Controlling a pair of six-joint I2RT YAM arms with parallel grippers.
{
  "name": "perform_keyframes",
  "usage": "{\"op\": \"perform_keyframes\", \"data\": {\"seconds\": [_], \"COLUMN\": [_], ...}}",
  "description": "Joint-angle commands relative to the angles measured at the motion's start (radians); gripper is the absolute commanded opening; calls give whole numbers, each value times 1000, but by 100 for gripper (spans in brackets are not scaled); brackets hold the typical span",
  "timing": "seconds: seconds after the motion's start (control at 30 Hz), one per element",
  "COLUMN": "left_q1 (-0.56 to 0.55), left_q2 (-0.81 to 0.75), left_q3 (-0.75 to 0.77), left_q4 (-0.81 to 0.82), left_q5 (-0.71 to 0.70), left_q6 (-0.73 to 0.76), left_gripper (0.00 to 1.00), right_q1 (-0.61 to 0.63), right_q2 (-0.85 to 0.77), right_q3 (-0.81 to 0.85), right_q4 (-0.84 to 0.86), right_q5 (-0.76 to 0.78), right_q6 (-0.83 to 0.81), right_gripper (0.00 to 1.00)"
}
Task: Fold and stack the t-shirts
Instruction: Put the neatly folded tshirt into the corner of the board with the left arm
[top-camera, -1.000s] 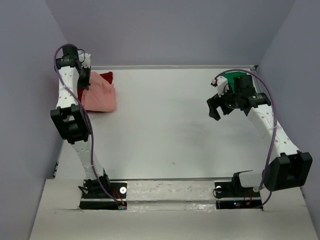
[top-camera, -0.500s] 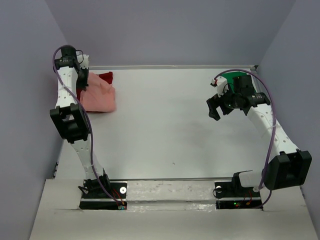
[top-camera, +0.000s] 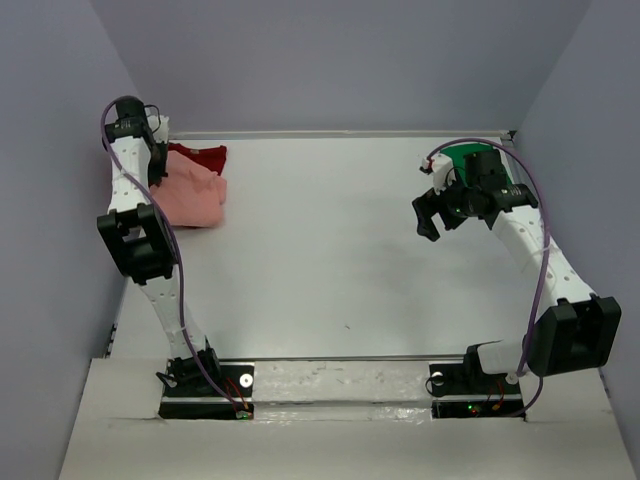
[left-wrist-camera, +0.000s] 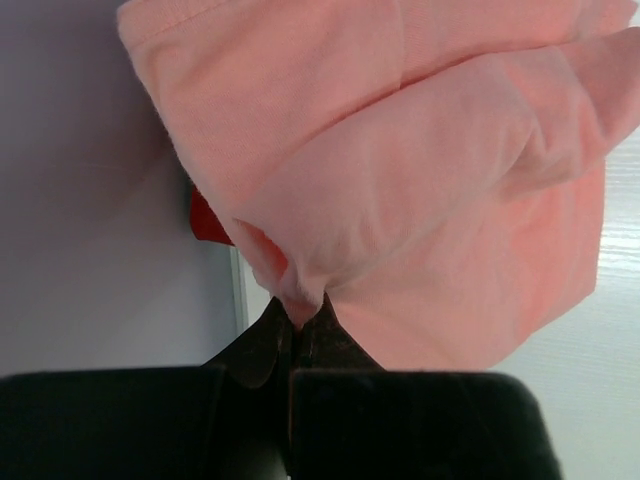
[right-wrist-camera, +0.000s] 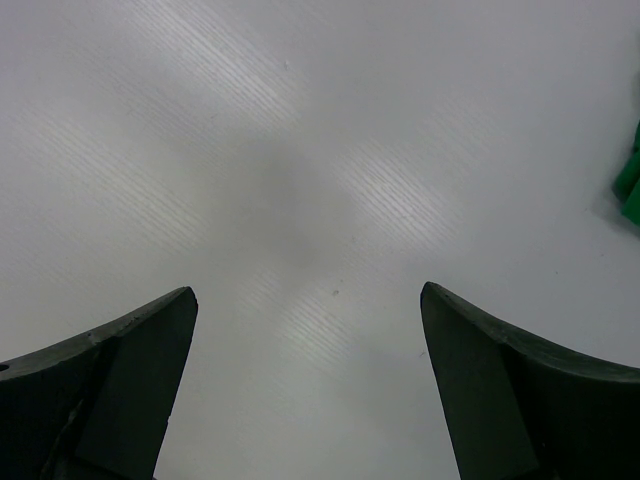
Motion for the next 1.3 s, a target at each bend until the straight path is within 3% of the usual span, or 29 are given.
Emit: {"op": "perform_keyframes", "data": {"seconds": [0.0, 0.73, 1.27], "left_q1": [14, 20, 14], "left_q2": [-12, 185, 193], "left_q3": [-35, 17, 25], "left_q4": [56, 224, 278], "left_q5": [-64, -232, -314], "left_q6": [61, 87, 112], "left_gripper": [0, 0, 0], "right_q1": [1, 1, 1], "right_q2": [2, 157, 213], "right_q3": [11, 95, 130], "right_q4": [21, -44, -67], "right_q5": [10, 33, 30], "right_q6": [5, -11, -15], "right_gripper": [98, 98, 97]}}
